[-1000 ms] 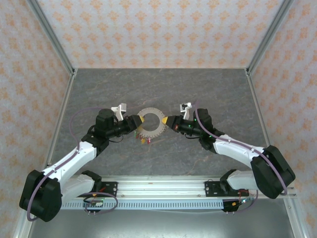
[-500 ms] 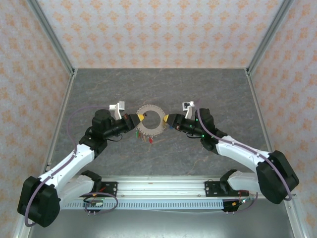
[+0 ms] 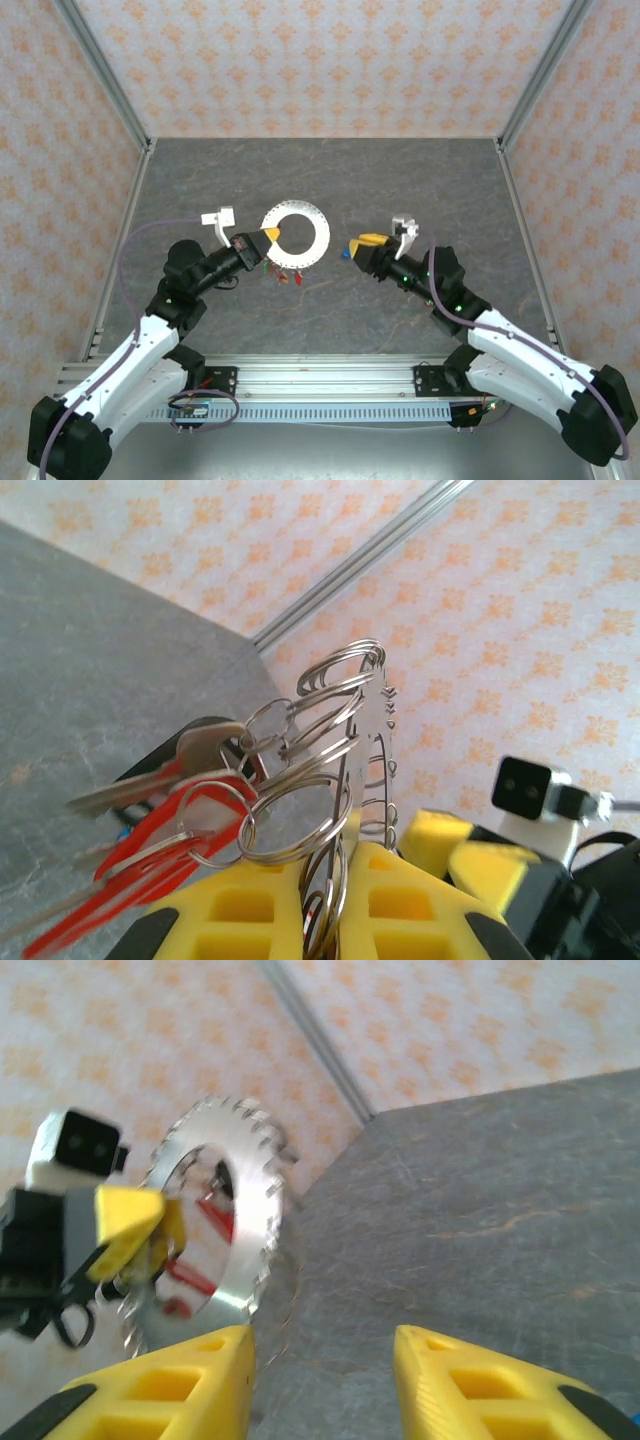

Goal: Put the keys on the keyring

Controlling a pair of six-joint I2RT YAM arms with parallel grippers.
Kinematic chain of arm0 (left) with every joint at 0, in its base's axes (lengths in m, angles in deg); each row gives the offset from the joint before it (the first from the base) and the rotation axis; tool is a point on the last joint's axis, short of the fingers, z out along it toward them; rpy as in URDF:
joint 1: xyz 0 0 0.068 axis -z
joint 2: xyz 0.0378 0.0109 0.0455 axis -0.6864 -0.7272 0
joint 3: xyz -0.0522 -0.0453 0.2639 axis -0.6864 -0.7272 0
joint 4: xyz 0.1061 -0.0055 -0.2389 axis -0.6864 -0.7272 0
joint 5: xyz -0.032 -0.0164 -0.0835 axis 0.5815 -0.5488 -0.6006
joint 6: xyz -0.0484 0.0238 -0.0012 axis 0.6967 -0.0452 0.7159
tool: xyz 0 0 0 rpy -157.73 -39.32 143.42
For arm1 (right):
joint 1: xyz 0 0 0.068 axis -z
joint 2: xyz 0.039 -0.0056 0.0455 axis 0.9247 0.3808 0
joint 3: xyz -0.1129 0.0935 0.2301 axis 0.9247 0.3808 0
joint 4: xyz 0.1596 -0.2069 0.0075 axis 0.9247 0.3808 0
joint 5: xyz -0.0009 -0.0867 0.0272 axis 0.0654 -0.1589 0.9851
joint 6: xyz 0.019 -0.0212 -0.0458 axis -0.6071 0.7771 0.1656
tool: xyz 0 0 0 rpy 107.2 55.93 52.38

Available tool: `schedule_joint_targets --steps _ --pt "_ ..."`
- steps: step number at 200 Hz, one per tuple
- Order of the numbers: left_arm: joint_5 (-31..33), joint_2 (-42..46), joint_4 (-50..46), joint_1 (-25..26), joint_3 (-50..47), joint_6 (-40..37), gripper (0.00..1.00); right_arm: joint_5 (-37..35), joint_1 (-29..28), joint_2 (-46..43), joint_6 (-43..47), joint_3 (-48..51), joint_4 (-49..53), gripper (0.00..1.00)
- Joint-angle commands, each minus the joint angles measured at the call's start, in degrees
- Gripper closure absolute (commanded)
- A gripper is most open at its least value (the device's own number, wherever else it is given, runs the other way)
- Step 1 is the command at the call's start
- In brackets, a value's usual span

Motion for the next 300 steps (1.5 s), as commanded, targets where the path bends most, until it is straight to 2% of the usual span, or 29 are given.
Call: schedule_joint_targets --steps 1,31,53,72,91,107,129,216,300 --pt "1.3 0.6 7.5 0.3 0.2 -1.6 1.0 -5.3 -5.6 -2.4 18.2 1.9 -4.0 0.66" --pt "0.3 -2.0 18.6 0.3 -2.0 3.4 1.0 -14.6 -16.1 1.8 32.8 1.5 -6.3 0.78" --pt "-1.7 -3.8 21.5 0.3 -1.4 4.6 1.0 -22.4 -23.1 7.0 44.2 3.5 -16.9 0.81" --pt "-2.6 -4.6 22.0 0.3 -0.6 4.8 1.0 -26.3 -26.0 11.4 49.7 2.9 -21.5 0.82" --pt "-3.1 -4.7 22.5 0.4 -0.3 5.0 1.0 -25.1 -26.5 14.6 53.2 3.9 -28.3 0.87" --pt "-3.7 -4.7 22.5 0.4 0.0 4.9 1.0 -24.4 -26.5 16.3 54.7 4.7 -33.5 0.88" --pt "-3.8 -4.6 22.0 0.4 0.4 4.8 1.0 -22.4 -26.5 17.3 56.7 3.4 -32.0 0.88" --pt "-4.1 -4.7 20.3 0.5 1.3 4.4 1.0 -27.9 -26.5 23.0 58.7 1.9 -36.7 0.87" --pt "-3.1 -3.2 17.2 0.7 1.3 3.6 1.0 -26.8 -26.5 25.2 58.2 0.1 -36.3 0.87"
